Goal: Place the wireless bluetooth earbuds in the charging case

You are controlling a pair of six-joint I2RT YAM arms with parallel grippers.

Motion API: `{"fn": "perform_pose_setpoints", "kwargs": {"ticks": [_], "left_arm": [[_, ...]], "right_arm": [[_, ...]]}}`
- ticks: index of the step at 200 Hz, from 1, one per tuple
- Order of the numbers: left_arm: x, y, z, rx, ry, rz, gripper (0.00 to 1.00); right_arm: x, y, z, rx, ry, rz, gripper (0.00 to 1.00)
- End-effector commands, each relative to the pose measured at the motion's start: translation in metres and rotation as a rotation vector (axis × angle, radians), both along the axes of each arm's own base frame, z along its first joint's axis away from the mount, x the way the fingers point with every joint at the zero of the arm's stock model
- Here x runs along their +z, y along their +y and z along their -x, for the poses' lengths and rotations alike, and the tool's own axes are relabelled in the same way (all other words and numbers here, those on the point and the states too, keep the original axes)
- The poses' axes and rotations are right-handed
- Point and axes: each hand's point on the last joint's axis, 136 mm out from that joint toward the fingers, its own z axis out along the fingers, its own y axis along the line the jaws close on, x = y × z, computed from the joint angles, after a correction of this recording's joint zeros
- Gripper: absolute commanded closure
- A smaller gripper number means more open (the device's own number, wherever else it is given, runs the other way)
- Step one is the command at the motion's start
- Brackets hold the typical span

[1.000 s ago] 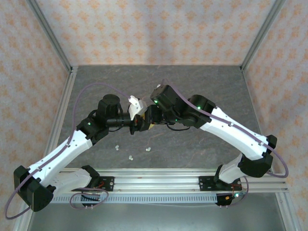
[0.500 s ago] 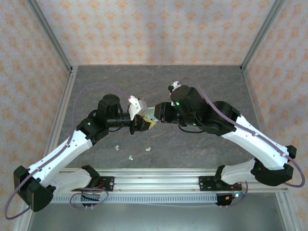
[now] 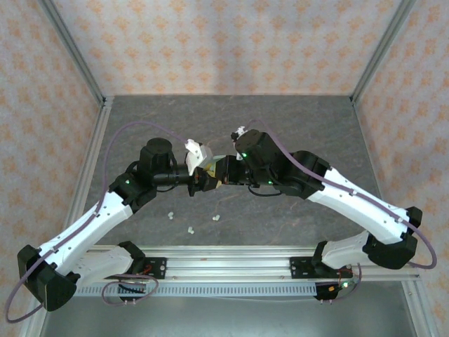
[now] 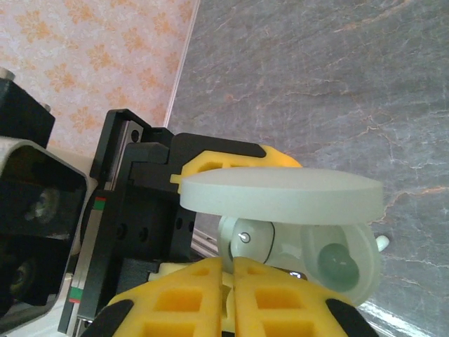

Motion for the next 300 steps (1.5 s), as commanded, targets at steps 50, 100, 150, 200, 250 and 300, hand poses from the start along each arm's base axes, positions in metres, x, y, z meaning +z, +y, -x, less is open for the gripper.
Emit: {"fn": "perform_pose_setpoints", "kwargs": {"ticks": [50, 100, 150, 200, 250, 300], "left_arm": [[0.024, 0.001, 0.004, 0.0, -0.067, 0.055, 1.0], [0.023, -0.002, 0.003, -0.006, -0.068, 0.057, 1.0], [0.022, -0.002, 0.001, -0.001, -0.076, 0.053, 1.0], [0.023, 0.001, -0.003, 0.026, -0.077, 0.027, 1.0], [0.016, 0.013, -0.011, 0.103, -0.01, -0.021, 1.0], [0.004, 0.029, -0.028, 0.202, 0.117, -0.009, 1.0]], "right_arm": [[-0.006, -0.001, -0.008, -0.014, 0.024, -0.015, 0.89], [0.014, -0.01, -0.013, -0.027, 0.007, -0.093, 0.89], [0.061, -0.065, -0.02, -0.158, -0.145, -0.156, 0.88], [0.026, -0.095, -0.03, -0.279, -0.117, -0.066, 0.86], [-0.047, -0.089, -0.025, -0.316, 0.05, -0.055, 0.87], [-0.128, -0.058, -0.003, -0.261, 0.142, 0.043, 0.88]]}}
